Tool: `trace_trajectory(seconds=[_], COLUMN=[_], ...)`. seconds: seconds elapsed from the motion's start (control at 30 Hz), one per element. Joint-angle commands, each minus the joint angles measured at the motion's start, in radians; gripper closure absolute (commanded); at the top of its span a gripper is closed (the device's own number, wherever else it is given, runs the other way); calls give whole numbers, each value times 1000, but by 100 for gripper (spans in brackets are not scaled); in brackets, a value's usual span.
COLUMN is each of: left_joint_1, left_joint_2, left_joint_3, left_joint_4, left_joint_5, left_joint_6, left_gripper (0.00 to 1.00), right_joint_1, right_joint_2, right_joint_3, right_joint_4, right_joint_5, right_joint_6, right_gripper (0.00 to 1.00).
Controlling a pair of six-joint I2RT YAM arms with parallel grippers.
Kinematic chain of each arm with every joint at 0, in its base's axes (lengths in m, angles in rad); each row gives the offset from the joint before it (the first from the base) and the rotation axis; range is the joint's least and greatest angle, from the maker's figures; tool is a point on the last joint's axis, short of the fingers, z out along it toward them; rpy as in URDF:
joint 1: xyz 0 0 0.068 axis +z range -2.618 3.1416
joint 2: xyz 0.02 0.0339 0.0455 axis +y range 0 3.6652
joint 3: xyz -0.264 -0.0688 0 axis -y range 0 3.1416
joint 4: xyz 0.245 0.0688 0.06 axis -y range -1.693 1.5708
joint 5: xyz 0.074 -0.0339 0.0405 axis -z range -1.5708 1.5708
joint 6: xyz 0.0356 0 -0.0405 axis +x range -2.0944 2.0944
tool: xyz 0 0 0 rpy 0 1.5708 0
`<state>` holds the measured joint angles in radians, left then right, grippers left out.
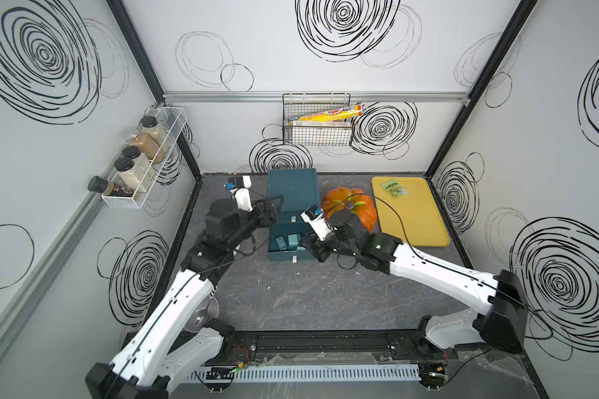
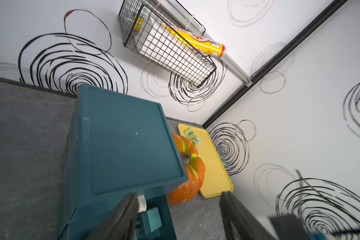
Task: Place the plugs into the drawer by color
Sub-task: Close the drawer in the storage box.
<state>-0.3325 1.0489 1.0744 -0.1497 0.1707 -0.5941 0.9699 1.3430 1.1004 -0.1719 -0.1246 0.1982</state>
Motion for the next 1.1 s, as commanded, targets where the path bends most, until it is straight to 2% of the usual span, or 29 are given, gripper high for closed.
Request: trace_trajectory(seconds=[0.0, 0.1, 0.3, 0.4, 0.5, 0.57, 0.73, 0.87, 1.07], left_joint_1=[34, 47, 59, 62, 54, 52, 49, 44, 37], left_joint_2=[175, 314, 494, 537, 561, 550, 540, 549, 567], left_joint_3=[158, 266, 326, 305, 299, 267, 202, 162, 148], left_joint_4=[-148, -194, -241, -221, -257, -255, -261, -269, -272], left_joint_5=[-91, -169, -262, -241, -274, -295, -311, -313, -290], left_joint_6=[108, 132, 178, 202, 209, 212, 221, 203, 218], left_gripper=[30, 30, 28, 27, 33, 33, 42, 56, 57], right_joint_1=[21, 61, 73, 73, 73, 73, 72, 70, 52], right_joint_2=[-56, -70, 43, 106, 148, 169, 253, 364, 506], right_joint_3=[-165, -312, -371, -327, -290, -292, -221, -96, 66], right_joint_4=[109, 251, 340, 340, 325, 376, 416, 386, 324], right_joint_5=[-182, -201, -196, -102, 109, 182, 301, 373, 472], right_joint_6=[68, 107, 81, 76, 128, 161, 153, 124, 122], right_gripper=[66, 66, 64, 63, 63, 62, 61, 60, 60])
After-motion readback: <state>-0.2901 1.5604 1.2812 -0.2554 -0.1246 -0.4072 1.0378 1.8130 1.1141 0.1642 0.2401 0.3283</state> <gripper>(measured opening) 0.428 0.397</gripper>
